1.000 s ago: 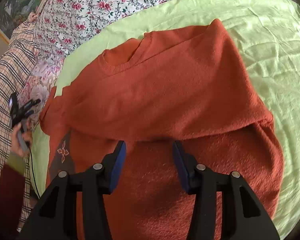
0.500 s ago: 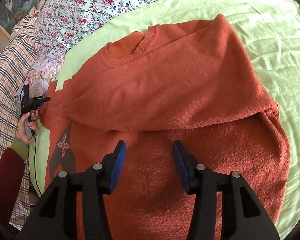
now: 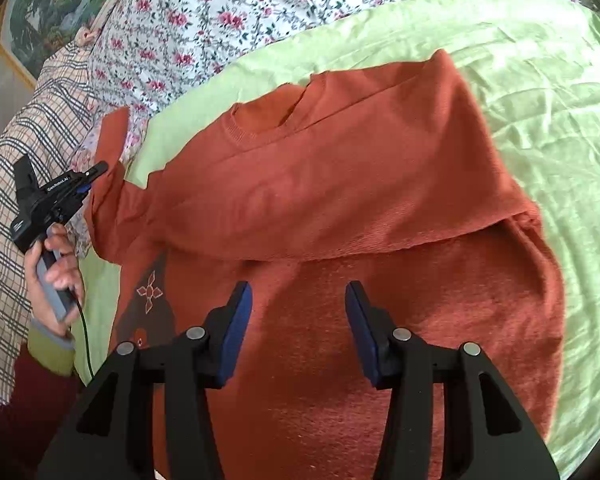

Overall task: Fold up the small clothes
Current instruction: 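Lay the sleeve across the body and open the left gripper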

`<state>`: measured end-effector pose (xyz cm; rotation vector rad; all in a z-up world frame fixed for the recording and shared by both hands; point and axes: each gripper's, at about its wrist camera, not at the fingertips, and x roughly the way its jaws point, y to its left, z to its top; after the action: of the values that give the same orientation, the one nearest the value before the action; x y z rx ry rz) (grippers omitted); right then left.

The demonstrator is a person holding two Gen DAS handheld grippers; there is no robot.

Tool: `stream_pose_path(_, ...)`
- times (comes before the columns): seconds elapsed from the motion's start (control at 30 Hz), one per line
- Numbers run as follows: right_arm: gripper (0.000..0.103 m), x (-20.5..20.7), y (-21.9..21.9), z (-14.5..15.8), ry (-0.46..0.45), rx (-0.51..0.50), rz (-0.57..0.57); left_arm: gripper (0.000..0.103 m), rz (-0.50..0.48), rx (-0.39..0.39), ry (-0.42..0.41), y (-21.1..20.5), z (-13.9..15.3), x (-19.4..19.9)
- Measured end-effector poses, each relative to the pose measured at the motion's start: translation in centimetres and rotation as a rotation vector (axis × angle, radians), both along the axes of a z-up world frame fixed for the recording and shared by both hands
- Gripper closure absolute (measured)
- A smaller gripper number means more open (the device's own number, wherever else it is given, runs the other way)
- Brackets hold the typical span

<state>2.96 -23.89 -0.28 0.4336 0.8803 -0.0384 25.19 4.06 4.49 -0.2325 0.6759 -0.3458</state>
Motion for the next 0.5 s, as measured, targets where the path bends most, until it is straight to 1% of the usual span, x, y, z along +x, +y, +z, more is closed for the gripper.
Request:
stream_pose_path(0.07, 0.053, -0.4, -0.6, 0.2, -0.008, 0.004, -0.019, 0.092, -0.065, 0.028, -0.009, -4.0, -0.5, -0.5)
stream_pose_path(0.17, 0.053, -0.9, -1.6, 0.3, -0.014, 0.011, -0.045, 0.092, -0.138, 0.059, 0.014, -9.1, -2.1, -0.7)
stream_pose_path(0.27, 0.053, -1.2, -2.4, 0.2, -0.016, 0.018, -0.065, 0.092, -0.18, 0.085, 0.043, -12.4, -4.1, -0.1)
stream_pose_path(0.33, 0.053, -1.4, -2.7, 0.1, -0.015, 0.022, -0.076, 0.091, -0.201, 0.109, 0.059, -14.1, -5.4, 0.1)
stream_pose_path(0.4, 0.053, -1.4, -3.0, 0.0, -0.016, 0.028, -0.083, 0.087, -0.219, 0.128, 0.086, -15.2, -6.7, 0.1)
stream_pose_path(0.47, 0.053, -1.4, -3.2, 0.0, -0.015, 0.03, -0.088, 0.086, -0.236, 0.126, 0.116, -15.6, -7.6, 0.0)
stream_pose_path(0.5, 0.053, -1.2, -3.2, 0.0, -0.015, 0.033, -0.093, 0.084, -0.242, 0.123, 0.124, -15.6, -8.0, -0.2)
